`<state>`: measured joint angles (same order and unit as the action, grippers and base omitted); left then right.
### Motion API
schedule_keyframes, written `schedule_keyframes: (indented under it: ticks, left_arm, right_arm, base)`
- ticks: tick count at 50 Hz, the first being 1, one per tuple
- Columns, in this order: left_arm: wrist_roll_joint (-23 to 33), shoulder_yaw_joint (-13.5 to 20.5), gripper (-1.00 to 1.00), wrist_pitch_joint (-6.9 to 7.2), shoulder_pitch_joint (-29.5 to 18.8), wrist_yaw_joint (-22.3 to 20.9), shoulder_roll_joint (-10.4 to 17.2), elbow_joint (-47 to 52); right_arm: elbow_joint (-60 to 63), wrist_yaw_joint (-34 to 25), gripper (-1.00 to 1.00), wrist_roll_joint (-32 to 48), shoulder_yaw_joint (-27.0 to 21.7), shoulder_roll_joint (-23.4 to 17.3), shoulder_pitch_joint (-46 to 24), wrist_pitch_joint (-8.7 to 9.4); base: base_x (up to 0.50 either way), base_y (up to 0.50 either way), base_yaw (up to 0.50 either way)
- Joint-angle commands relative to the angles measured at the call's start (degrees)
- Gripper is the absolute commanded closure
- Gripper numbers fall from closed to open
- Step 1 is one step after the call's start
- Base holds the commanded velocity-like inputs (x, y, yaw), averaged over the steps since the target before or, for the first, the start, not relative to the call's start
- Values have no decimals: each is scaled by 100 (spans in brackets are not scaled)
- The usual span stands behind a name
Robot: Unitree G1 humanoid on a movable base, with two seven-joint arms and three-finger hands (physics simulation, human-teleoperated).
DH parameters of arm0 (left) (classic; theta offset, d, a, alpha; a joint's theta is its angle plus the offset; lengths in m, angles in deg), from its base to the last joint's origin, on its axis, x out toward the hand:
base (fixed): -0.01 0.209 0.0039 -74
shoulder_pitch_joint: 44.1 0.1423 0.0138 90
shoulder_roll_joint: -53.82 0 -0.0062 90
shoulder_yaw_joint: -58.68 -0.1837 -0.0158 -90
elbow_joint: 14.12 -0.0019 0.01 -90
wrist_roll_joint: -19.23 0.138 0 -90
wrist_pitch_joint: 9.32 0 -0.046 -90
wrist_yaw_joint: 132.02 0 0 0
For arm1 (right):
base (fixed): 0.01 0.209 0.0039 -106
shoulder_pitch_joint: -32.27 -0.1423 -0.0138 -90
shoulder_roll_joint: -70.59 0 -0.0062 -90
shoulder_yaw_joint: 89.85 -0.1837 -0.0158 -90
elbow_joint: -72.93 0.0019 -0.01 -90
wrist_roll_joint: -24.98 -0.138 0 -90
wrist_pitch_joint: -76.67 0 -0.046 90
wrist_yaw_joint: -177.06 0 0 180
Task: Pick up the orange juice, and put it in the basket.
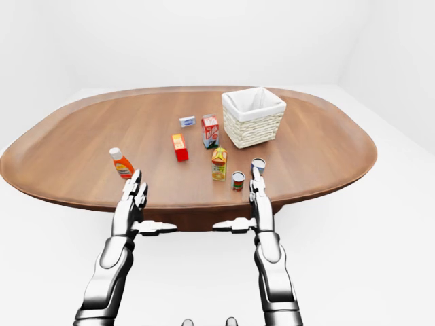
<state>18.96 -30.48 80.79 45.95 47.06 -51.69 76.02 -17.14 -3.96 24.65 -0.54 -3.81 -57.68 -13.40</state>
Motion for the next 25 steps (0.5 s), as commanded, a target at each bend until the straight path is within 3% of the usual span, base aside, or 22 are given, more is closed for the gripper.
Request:
schedule_keyframes:
  ticks: [1, 3, 6, 7, 8, 11, 14, 17, 25]
  left_arm:
    - [-39, 130, -100, 80, 18, -188, 80, 86]
    - [-76, 145, -100, 226, 23, -201, 77, 189]
    - [-70, 158, -100, 266, -10, -221, 92, 223]
    - [-146, 190, -100, 440, -32, -237, 92, 344]
    - [-164, 216, -100, 489, -59, -209, 93, 380]
    - [-155, 223, -100, 489, -66, -236, 125, 457]
    - [-125, 293, -100, 489, -136, -251, 178, 608]
    - [-105, 347, -100, 489, -186, -386, 292, 967]
    - [-470, 722, -100, 489, -294, -808, 456, 2416]
  right_arm:
    - [107, -165, -100, -38, -86, -51, 40, 50]
    - [221, -174, -100, -36, -77, -50, 60, 107]
    - [339, -175, -100, -28, -79, -52, 67, 166]
    - [381, -181, -100, 5, -46, -45, 99, 157]
    - [384, -191, -100, 16, -34, -41, 112, 150]
    - [399, -199, -100, 26, -30, -37, 105, 151]
    - [616, -211, -100, 28, -4, -27, 153, 267]
    - [1018, -213, -100, 36, 38, -15, 166, 507]
    - [1981, -170, -100, 151, 128, -1, 201, 507]
  base:
    - [0, 0, 0]
    - [0, 0, 0]
    - [0, 0, 0]
    - [0, 0, 0]
    - [0, 0, 0]
    - [0, 0, 0]
    - [0, 0, 0]
    - [0, 0, 0]
    - [0, 0, 0]
